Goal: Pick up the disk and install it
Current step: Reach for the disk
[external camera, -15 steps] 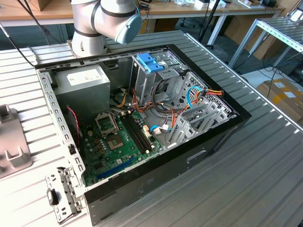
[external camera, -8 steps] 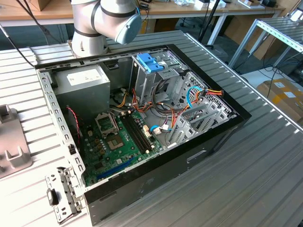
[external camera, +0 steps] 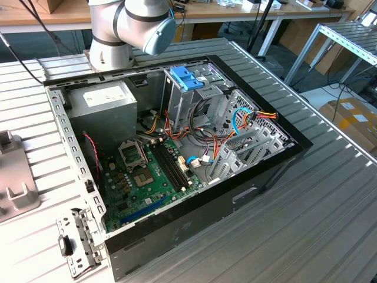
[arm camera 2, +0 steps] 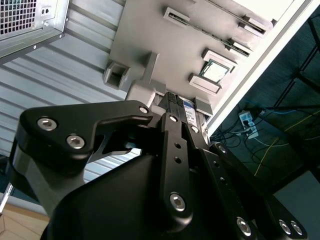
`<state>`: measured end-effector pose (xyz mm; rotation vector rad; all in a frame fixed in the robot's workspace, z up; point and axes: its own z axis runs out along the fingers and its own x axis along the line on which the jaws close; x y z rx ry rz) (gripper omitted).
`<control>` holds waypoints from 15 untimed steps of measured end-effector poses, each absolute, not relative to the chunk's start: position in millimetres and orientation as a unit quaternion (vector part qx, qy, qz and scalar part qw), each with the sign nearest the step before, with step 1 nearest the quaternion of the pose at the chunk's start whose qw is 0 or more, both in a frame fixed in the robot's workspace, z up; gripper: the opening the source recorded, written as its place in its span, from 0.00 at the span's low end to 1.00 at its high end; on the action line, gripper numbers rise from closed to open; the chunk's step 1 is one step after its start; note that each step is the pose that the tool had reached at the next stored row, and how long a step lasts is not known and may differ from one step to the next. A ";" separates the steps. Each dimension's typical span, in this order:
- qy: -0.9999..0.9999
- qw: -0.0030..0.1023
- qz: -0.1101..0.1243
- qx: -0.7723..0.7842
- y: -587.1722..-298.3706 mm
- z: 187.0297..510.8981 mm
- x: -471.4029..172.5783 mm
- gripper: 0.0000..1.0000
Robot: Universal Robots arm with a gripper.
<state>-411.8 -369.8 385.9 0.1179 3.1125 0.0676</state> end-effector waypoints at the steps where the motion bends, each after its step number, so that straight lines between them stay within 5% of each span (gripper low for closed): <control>1: 0.999 0.013 0.022 0.038 -369.8 385.8 -412.0 0.11; 15: 0.999 0.013 0.022 0.038 -369.7 385.4 -418.1 0.11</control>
